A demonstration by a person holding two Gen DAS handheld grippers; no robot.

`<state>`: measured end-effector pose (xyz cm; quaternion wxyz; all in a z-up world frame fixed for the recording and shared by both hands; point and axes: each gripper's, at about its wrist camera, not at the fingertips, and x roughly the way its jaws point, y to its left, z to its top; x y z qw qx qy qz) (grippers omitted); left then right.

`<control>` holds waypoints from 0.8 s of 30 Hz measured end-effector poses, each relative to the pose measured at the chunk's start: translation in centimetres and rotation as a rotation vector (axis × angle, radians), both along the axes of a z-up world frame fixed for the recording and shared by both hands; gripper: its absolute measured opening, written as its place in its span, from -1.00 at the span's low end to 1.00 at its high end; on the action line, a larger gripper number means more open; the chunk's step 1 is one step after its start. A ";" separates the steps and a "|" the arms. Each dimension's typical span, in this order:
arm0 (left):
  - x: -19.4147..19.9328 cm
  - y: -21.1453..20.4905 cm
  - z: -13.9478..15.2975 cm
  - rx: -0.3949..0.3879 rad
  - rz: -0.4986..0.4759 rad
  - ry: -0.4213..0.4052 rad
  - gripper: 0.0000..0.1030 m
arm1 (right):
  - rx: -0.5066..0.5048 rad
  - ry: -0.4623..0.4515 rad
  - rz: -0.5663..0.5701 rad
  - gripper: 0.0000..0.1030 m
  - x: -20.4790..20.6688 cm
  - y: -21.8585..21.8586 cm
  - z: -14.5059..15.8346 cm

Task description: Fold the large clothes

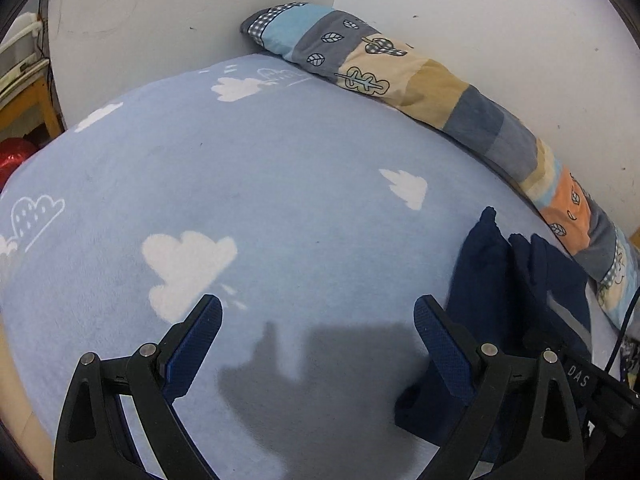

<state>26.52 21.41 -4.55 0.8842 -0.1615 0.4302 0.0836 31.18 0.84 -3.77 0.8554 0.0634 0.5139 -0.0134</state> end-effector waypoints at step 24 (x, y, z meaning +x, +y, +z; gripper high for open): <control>-0.5 1.4 -0.1 -0.053 0.051 -0.001 0.88 | 0.160 -0.049 0.103 -0.91 -0.6 4.2 1.7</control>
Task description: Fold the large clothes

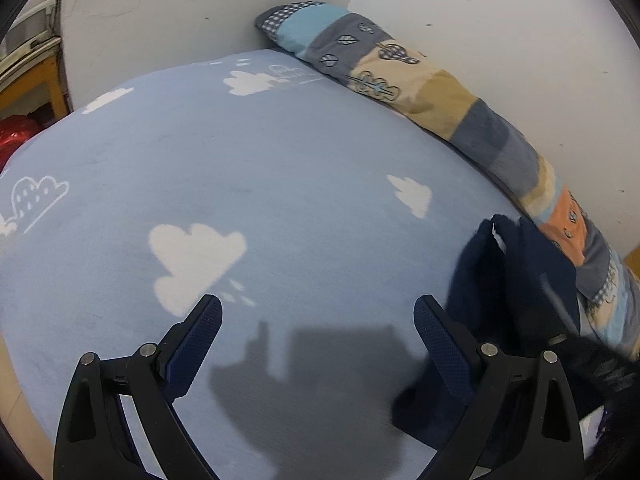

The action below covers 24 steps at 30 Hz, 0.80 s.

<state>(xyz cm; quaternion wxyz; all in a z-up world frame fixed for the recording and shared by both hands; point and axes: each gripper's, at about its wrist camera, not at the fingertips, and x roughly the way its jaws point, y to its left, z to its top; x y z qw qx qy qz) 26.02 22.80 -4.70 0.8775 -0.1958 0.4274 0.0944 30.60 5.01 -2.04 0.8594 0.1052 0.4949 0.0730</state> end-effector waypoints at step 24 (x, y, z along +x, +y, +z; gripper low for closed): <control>0.1 -6.4 4.0 0.029 -0.171 -0.106 0.88 | 0.109 -0.171 0.051 0.18 -3.2 -12.6 3.3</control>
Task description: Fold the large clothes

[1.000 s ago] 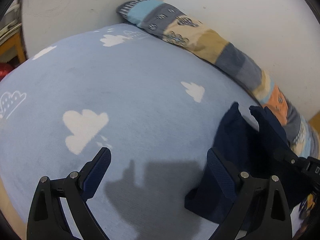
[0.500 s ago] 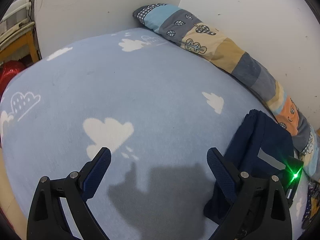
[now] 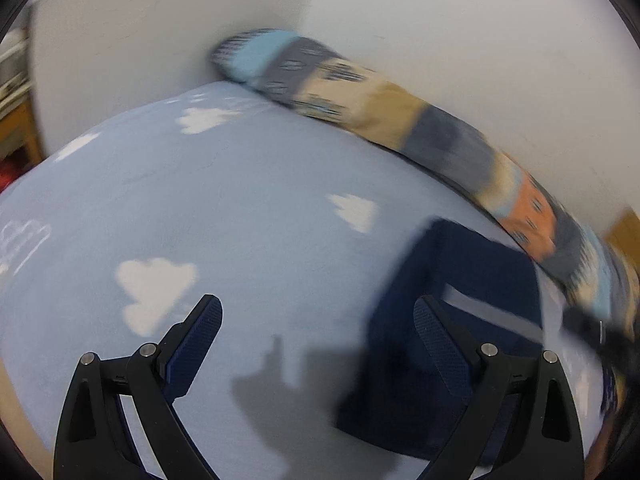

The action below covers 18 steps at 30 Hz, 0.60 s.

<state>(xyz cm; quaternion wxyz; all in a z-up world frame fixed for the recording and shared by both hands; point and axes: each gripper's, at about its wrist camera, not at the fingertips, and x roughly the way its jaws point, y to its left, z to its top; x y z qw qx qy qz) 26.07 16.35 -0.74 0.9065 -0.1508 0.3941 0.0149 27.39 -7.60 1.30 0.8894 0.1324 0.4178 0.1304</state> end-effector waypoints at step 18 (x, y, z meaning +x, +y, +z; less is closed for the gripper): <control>-1.5 -17.1 -7.9 0.084 -0.405 0.134 0.86 | -0.331 0.117 -0.154 -0.81 14.4 -8.9 -8.7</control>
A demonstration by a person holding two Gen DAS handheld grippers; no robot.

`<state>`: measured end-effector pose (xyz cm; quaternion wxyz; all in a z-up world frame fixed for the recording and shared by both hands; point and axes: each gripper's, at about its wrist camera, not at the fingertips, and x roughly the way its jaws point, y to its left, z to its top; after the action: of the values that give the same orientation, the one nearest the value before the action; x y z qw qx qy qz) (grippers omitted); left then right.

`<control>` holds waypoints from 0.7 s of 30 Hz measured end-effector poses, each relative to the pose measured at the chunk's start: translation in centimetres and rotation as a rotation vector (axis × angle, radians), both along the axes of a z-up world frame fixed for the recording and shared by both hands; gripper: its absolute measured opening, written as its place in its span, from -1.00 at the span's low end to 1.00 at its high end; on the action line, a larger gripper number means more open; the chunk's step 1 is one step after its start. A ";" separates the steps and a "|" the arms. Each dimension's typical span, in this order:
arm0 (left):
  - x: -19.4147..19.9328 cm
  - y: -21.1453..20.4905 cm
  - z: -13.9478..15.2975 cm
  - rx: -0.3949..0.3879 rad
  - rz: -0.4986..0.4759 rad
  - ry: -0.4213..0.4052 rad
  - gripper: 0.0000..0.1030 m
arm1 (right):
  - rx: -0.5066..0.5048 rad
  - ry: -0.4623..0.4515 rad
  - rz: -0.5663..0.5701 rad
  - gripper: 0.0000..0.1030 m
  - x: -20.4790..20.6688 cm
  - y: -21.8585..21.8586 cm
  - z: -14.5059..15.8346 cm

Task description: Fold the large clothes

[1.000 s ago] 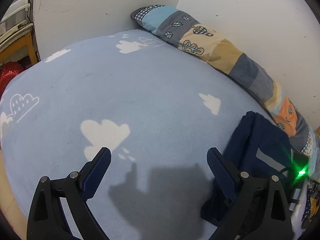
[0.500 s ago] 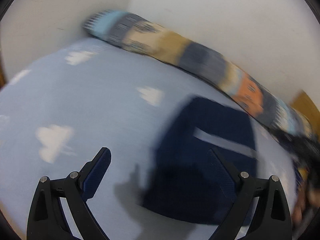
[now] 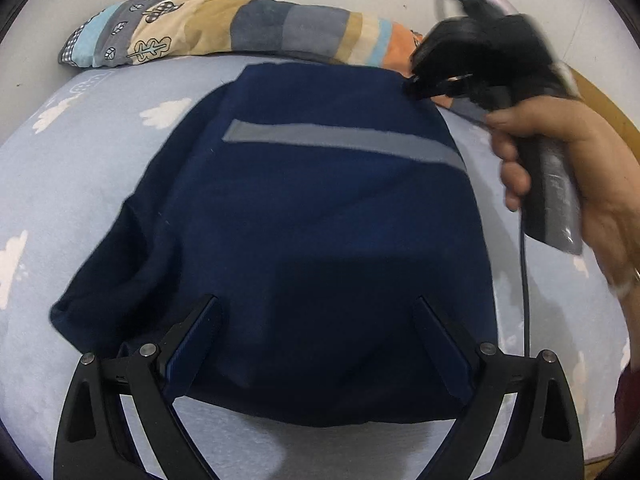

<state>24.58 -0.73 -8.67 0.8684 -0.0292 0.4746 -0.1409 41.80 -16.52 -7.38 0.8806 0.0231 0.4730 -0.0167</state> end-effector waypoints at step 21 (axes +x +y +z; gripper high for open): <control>0.4 5.1 1.2 0.066 0.130 -0.088 0.86 | 0.121 0.038 0.159 -0.73 -14.0 1.5 0.0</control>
<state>24.99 4.34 -7.43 0.8961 -0.0253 0.4375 -0.0696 27.81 -15.04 -7.33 0.8669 0.0381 0.4903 0.0813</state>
